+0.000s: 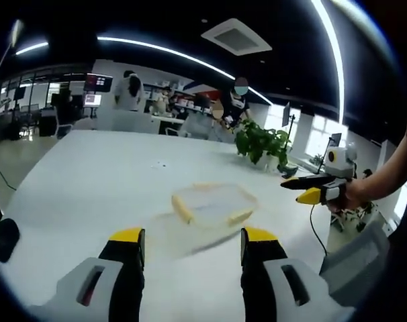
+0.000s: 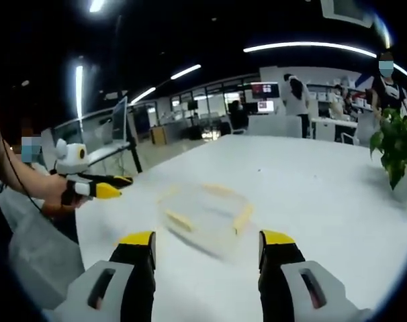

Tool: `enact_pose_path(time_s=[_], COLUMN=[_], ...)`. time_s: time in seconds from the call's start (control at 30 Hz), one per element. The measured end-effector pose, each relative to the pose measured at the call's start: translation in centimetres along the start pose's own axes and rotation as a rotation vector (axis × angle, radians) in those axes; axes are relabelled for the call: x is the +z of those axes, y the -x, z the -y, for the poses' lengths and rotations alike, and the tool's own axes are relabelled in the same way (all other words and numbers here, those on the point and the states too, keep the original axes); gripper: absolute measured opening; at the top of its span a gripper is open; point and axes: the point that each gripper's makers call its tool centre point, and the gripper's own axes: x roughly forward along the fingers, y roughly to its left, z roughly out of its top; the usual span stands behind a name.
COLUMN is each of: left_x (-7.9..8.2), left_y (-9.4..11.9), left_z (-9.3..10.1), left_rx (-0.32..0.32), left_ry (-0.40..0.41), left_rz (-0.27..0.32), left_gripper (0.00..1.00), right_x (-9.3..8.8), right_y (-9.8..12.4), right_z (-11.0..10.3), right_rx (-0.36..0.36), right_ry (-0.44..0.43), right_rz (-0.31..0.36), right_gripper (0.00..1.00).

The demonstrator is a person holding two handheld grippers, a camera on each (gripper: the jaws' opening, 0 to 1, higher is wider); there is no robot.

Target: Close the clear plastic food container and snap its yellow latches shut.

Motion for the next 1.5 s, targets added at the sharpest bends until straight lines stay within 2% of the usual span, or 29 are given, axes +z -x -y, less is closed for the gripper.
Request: enact_pose_path(time_s=[0.17,0.43,0.83,1.37,1.5], left_x=[0.3,-0.2,-0.9,-1.8,-2.4], left_y=[0.4,1.3,3.4,6.3,7.0], left_z=[0.3,0.7,0.5,0.7,0.8], left_rx=[-0.004,0.001,0.023,0.059,0.069], left_ry=[-0.006,-0.005,0.027,0.008,0.005], left_rz=[0.003,-0.004,-0.008,-0.025,-0.034], left_gripper=[0.57,0.57,0.56,0.56,0.56], right_x=[0.0,-0.6,-1.8,-3.4,-3.3], right_y=[0.9,2.3,4.2,6.4,6.5], right_z=[-0.2,-0.5,-3.1,-4.8,-5.2], right_rx=[-0.006,-0.020,0.001,0.001,0.003], right_ry=[-0.011,-0.034,-0.059,-0.107,-0.102], right_rz=[0.006,0.007,0.001,-0.004,-0.002], right_gripper=[0.61,0.61,0.61,0.61,0.61])
